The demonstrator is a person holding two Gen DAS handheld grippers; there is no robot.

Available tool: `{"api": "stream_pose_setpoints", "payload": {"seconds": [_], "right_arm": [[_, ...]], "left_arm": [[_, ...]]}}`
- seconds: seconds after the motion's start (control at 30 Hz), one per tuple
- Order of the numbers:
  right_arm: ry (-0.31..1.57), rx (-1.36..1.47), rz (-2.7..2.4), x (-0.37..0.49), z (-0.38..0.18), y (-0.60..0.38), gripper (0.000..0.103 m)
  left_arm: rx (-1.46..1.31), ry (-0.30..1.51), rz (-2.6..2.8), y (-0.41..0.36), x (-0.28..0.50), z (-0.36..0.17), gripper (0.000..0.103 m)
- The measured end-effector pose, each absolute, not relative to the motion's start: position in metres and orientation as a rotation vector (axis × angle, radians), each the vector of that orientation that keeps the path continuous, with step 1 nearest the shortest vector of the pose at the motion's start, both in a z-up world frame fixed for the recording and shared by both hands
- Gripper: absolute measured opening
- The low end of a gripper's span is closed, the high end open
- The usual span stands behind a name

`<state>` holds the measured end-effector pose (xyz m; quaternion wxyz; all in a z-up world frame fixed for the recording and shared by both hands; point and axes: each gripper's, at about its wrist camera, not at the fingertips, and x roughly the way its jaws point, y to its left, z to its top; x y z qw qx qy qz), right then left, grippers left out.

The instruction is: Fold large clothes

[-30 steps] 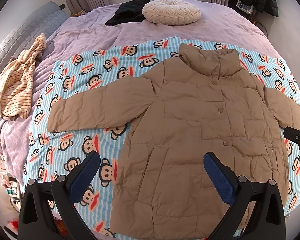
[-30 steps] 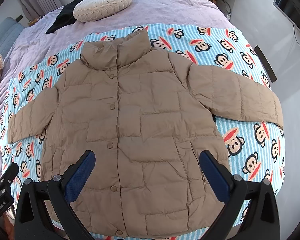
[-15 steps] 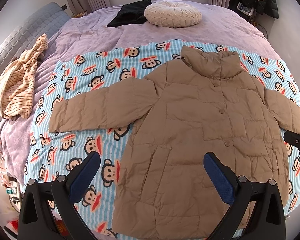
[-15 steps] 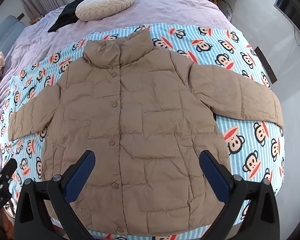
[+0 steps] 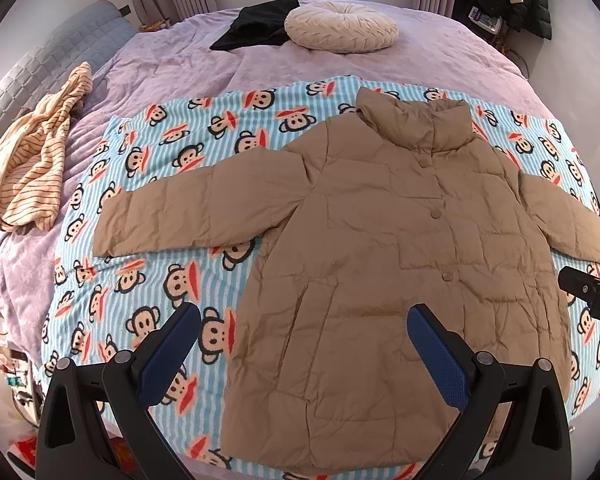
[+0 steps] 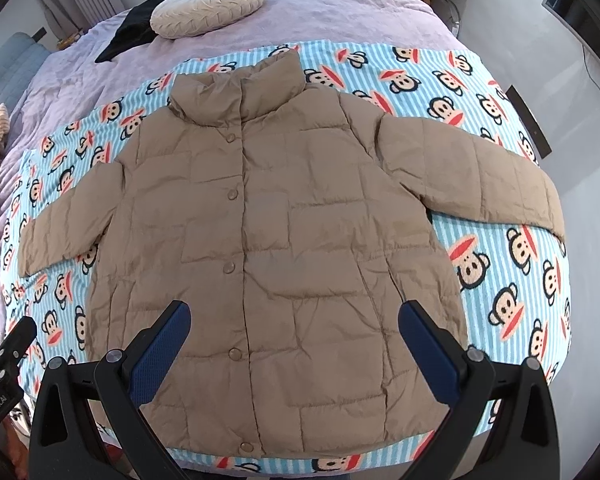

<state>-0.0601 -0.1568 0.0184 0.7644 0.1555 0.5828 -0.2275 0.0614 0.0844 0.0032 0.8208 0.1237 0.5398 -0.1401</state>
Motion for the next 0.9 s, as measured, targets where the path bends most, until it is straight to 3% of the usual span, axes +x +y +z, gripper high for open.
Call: {"api": "stream_pose_setpoints", "payload": {"seconds": [0.53,0.9], "right_arm": [[1.308,0.356,-0.447,-0.039,-0.004,-0.129,0.103],[1.381,0.417,-0.237,-0.004,-0.051,-0.083,0.103]], "left_arm": [[0.199,1.211,-0.303,0.115,0.087,-0.019,0.103],[-0.093,1.306,-0.283,0.189,0.142,-0.092,0.103]]}}
